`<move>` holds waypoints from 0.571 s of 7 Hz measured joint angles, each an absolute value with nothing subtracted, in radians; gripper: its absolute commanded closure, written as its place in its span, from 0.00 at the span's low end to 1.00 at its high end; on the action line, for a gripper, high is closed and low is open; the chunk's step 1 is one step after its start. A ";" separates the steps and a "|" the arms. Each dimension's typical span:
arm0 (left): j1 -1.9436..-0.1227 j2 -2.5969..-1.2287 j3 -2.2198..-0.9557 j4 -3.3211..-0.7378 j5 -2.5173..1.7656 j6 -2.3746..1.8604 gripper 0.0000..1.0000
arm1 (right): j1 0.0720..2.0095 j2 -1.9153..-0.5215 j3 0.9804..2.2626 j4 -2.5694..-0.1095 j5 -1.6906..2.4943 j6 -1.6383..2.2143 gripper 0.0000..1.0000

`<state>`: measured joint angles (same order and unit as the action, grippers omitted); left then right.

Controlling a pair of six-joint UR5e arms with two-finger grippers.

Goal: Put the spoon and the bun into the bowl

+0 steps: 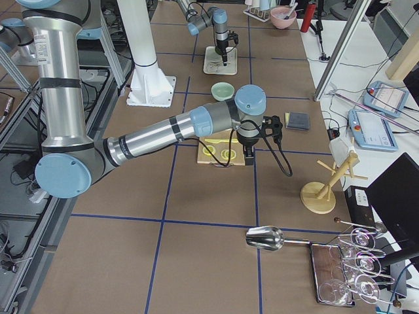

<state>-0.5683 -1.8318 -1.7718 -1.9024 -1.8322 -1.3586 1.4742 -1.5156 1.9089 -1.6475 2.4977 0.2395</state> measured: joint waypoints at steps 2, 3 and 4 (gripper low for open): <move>-0.568 -1.832 -1.782 -1.867 -1.832 -1.359 0.77 | 1.474 -1.516 1.912 -1.647 2.499 0.241 0.00; -0.568 -1.832 -1.785 -1.853 -1.832 -1.359 0.96 | 1.474 -1.516 1.913 -1.647 2.499 0.241 0.00; -0.568 -1.832 -1.791 -1.840 -1.833 -1.359 1.00 | 1.473 -1.516 1.913 -1.648 2.499 0.243 0.00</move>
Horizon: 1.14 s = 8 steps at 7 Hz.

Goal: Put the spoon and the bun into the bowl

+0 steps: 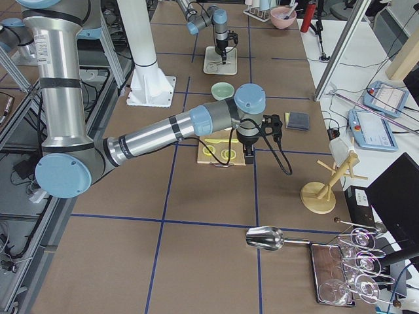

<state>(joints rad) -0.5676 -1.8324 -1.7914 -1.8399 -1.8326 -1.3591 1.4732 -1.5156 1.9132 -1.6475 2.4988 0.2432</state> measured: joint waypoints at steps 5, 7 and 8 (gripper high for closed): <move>-0.608 -1.958 -1.920 -1.646 -1.847 -1.372 1.00 | 1.392 -1.460 1.932 -1.646 2.496 0.404 0.00; -0.626 -2.068 -1.838 -1.747 -1.850 -1.503 1.00 | 1.302 -1.378 1.934 -1.646 2.473 0.551 0.00; -0.626 -2.114 -1.768 -1.848 -1.849 -1.588 1.00 | 1.256 -1.340 1.934 -1.642 2.434 0.611 0.00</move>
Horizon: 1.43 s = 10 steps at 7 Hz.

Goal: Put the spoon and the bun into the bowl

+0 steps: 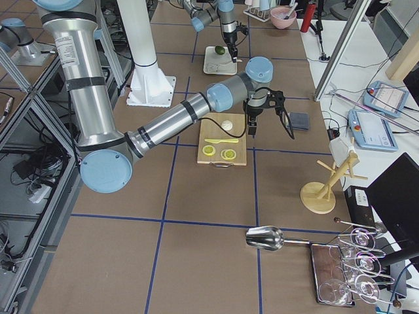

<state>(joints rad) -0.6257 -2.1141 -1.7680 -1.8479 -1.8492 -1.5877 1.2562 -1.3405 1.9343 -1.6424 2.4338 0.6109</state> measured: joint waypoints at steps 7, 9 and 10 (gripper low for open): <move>-0.521 -2.290 -1.509 -2.082 -1.790 -1.723 0.01 | 0.974 -1.298 1.930 -1.396 2.183 1.020 0.00; -0.517 -2.297 -1.485 -2.116 -1.783 -1.714 0.00 | 0.920 -1.295 1.931 -1.393 2.139 1.064 0.00; -0.525 -2.296 -1.504 -2.113 -1.788 -1.711 0.00 | 0.874 -1.290 1.928 -1.393 2.093 1.087 0.00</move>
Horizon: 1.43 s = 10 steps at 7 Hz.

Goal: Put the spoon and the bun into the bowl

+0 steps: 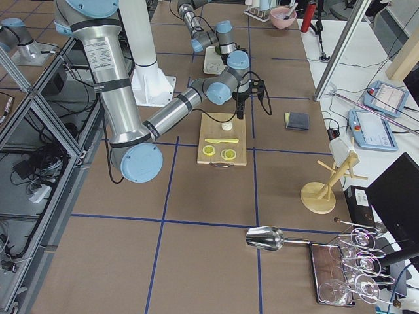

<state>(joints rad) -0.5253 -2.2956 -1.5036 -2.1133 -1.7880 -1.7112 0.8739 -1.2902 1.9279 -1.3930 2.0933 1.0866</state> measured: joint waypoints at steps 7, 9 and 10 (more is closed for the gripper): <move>-0.868 -2.186 -1.883 -1.592 -2.005 -1.341 0.00 | 0.664 -1.250 1.792 -1.381 1.958 1.153 0.00; -0.934 -2.125 -1.922 -1.561 -2.005 -1.248 0.00 | 0.609 -1.238 1.771 -1.382 1.925 1.157 0.07; -0.956 -2.099 -1.931 -1.558 -2.005 -1.225 0.00 | 0.595 -1.234 1.760 -1.382 1.918 1.157 0.07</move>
